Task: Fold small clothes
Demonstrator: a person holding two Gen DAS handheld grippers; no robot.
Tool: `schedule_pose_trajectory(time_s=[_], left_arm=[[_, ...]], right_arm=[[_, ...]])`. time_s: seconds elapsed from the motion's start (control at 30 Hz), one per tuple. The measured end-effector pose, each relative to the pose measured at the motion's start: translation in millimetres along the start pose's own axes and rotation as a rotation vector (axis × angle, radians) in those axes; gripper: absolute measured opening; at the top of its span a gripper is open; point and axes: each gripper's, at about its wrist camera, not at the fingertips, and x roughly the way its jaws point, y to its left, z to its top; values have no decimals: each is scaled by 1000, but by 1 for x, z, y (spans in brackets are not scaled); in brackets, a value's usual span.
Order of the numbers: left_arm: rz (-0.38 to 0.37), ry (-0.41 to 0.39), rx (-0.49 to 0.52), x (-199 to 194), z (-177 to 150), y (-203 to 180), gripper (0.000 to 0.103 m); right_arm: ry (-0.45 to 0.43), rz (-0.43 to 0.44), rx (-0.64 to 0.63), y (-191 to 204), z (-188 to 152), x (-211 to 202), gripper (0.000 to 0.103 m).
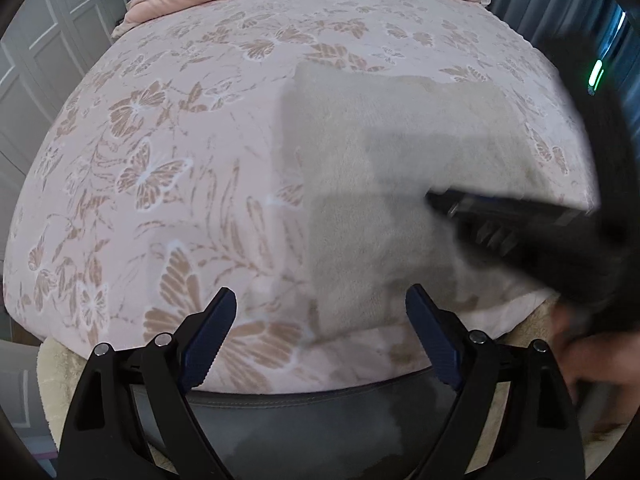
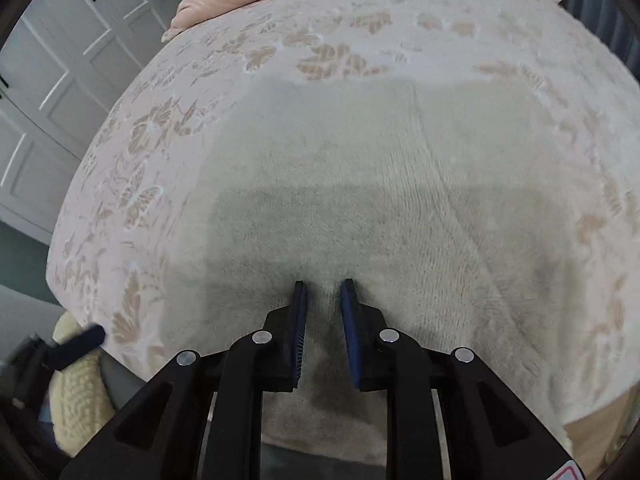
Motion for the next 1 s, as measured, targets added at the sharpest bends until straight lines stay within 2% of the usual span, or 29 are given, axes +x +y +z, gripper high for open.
schedule_pose_trajectory(time_s=[0.03,0.1,0.17,0.2,0.23,0.3,0.37,0.4,0.43,0.47,0.53,0.57,0.6,0.7,0.73,0.8,0.83,0.87,0.93,1.0], left_arm=[[6,3,-7,1,-2,4,85],[8,17,-26,4,-5,11,85],[6,32,-43,8,-7,15,85],[9,39,-49,9,-8,16,85],[11,42,-51,10,-9,17,85],[15,38,-47,9,-10,17,85],[20,28,-38,6,-10,15,85],[21,29,-34,6,-10,14,85],[15,33,-32,6,-10,13,85],[10,32,-32,5,-10,12,85],[1,32,-26,6,-10,9,85],[-3,35,-20,6,-11,7,85],[-8,38,-14,7,-11,5,85],[-23,49,-5,11,-13,-4,85],[-27,52,-3,12,-13,-6,85],[-35,55,16,12,-14,-14,85],[-36,51,33,10,-15,-18,85],[-34,45,43,8,-16,-20,85],[-31,31,57,4,-16,-21,86],[-40,19,48,2,-15,-19,88]], right_arm=[[-29,55,-5,6,2,-13,20],[-35,66,-37,15,2,-20,20],[17,82,-63,27,-6,-3,20],[96,96,-69,28,-15,20,20],[123,88,-70,28,-22,35,20],[94,105,-55,25,-26,31,18],[69,115,-11,18,-21,10,18],[7,98,6,10,-21,-15,19],[-40,58,18,3,-20,-29,22],[-95,-9,39,-11,-24,-48,38],[-160,-114,93,-40,-36,-67,57],[-158,-158,138,-62,-47,-73,57],[-140,-164,168,-74,-54,-73,57],[-53,-132,266,-107,-77,-52,57],[-42,-107,286,-111,-83,-45,56],[-59,-71,333,-120,-90,-43,33],[-89,-30,349,-122,-90,-50,12],[-125,-21,355,-121,-91,-58,12],[-189,-63,322,-120,-89,-78,11],[-147,-72,322,-129,-93,-69,11]])
